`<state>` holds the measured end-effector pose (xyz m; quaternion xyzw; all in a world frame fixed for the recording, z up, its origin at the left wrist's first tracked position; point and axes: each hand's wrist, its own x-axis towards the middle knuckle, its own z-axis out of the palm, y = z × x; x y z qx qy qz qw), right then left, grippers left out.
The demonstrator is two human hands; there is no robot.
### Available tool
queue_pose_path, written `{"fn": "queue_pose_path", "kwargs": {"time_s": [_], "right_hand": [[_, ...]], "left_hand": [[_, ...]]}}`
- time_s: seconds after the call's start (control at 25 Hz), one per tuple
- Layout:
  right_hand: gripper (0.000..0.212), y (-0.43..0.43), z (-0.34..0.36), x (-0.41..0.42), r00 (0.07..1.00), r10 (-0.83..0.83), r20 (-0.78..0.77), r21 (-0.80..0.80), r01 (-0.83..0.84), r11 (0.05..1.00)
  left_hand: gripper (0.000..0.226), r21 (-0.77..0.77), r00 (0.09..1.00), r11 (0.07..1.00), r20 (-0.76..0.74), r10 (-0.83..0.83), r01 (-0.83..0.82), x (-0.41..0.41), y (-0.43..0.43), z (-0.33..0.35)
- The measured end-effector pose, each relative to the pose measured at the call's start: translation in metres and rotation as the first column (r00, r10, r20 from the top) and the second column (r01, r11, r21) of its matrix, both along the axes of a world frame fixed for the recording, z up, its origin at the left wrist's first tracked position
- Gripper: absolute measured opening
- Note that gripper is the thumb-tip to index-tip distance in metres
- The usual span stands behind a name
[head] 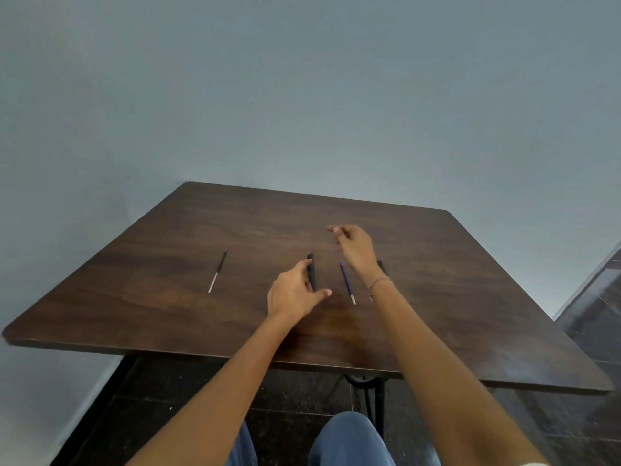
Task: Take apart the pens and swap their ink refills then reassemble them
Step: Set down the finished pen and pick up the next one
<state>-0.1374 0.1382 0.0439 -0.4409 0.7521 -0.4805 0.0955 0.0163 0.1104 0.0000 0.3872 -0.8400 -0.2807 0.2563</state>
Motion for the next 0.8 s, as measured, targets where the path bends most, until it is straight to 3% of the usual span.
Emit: {"fn": "queue_pose_path", "kwargs": {"time_s": [0.28, 0.44, 0.6, 0.8], "right_hand": [[0.043, -0.019, -0.033, 0.028, 0.988, 0.151, -0.024, 0.257, -0.14, 0.956], [0.046, -0.023, -0.041, 0.026, 0.991, 0.13, 0.002, 0.307, -0.124, 0.944], [0.038, -0.025, -0.046, 0.026, 0.995, 0.076, 0.065, 0.228, -0.089, 0.97], [0.034, -0.021, -0.041, 0.032, 0.992, 0.046, 0.12, -0.048, -0.041, 0.998]], "left_hand": [[0.086, 0.003, 0.991, 0.992, 0.043, -0.123, 0.123, 0.013, -0.009, -0.009], [0.086, 0.049, 0.988, 0.987, -0.021, -0.154, 0.155, 0.019, -0.015, -0.016], [0.08, 0.061, 0.981, 0.985, -0.121, -0.151, 0.159, 0.024, -0.015, -0.022], [0.083, 0.114, 0.974, 0.988, -0.214, -0.076, 0.102, 0.027, -0.012, -0.022]]}}
